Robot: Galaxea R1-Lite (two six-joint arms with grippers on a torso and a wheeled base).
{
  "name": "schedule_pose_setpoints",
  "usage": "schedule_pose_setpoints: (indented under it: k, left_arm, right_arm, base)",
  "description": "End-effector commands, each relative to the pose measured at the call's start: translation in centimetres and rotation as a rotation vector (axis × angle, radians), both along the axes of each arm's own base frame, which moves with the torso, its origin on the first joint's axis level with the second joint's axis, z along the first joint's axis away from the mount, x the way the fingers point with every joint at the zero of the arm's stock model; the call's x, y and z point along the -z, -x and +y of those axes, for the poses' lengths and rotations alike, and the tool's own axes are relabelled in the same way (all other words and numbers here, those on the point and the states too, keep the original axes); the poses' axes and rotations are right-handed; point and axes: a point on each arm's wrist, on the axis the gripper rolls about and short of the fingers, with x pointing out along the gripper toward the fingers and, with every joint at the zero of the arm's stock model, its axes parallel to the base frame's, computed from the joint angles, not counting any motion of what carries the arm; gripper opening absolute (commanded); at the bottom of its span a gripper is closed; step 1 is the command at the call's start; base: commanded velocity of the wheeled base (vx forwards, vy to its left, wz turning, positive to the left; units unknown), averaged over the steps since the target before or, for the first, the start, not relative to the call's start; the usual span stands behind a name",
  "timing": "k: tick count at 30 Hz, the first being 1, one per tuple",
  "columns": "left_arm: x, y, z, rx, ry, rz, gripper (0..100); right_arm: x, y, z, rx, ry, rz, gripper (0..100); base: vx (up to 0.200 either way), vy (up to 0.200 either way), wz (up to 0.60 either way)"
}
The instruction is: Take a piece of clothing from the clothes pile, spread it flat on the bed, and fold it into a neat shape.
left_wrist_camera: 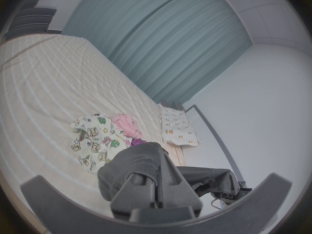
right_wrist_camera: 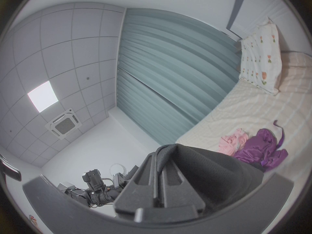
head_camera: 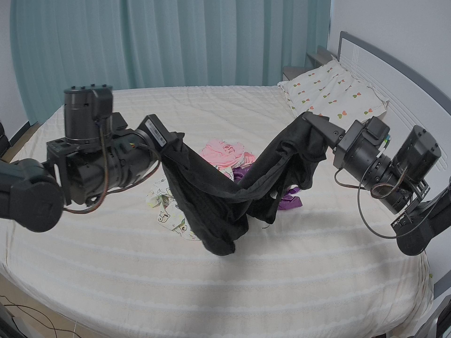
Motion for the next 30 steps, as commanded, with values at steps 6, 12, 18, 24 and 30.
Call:
schedule_pose_setpoints:
  k: [6,12,18,24,30]
  left_arm:
    - [0.8,3.6,3.5,-0.055,0.008,0.013,0]
    - [2.2,4.3,3.8,-0.054,0.061,-0.011,0]
    - [3.5,4.6,4.2,-0.064,0.058,0.001,0]
    - [4.5,5.1,4.2,-0.058,0.083,0.049,0]
    - [5.1,5.3,4.3,-0.049,0.1,0.082,0]
  right_arm:
    - [0.1,1.5,-0.4,-0.017,0.002,-0.005,0]
    - [1.4,2.2,-0.5,-0.029,0.015,0.029,0]
    - [3.0,3.1,-0.7,-0.055,0.011,0.132,0]
    - [3.2,3.3,-0.6,-0.06,0.011,0.14,0]
    - [3.3,3.5,-0.2,-0.072,0.013,0.145,0]
  base:
    - [0.0,0.0,0.0]
    - [0.0,0.0,0.0]
    - [-0.1,0.0,0.0]
    - [-0.2,0.0,0.0]
    - [0.0,0.0,0.0]
